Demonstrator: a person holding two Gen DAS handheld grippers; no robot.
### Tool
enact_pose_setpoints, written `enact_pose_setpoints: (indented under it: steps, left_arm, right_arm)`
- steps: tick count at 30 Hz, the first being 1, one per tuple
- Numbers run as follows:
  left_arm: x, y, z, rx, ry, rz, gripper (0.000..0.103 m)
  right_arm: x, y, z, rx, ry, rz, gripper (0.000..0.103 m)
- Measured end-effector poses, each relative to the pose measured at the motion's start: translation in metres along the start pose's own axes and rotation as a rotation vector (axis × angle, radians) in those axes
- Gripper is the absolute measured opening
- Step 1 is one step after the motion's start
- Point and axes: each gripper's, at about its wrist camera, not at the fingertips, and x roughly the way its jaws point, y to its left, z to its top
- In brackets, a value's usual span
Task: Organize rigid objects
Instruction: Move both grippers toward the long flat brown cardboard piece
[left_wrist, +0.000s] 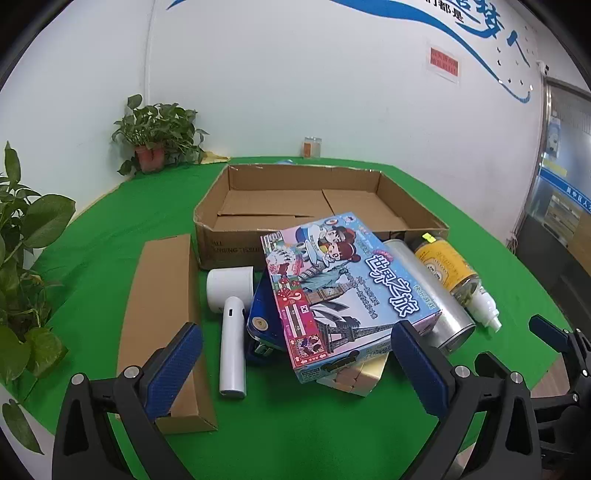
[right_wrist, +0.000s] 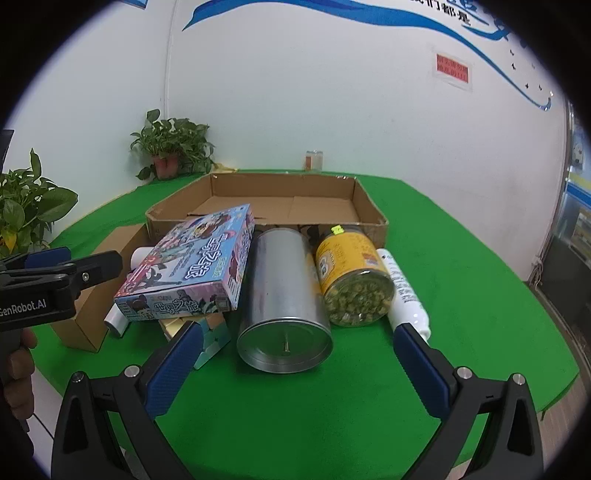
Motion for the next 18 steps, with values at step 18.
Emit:
enact_pose_setpoints:
  steps: [18]
  left_arm:
    - [0.027,0.102,-0.017,-0.113,0.114,0.121,0.103]
  right_arm:
    - [0.006,0.035,0.030,0.059,-0.020,0.318,0.102]
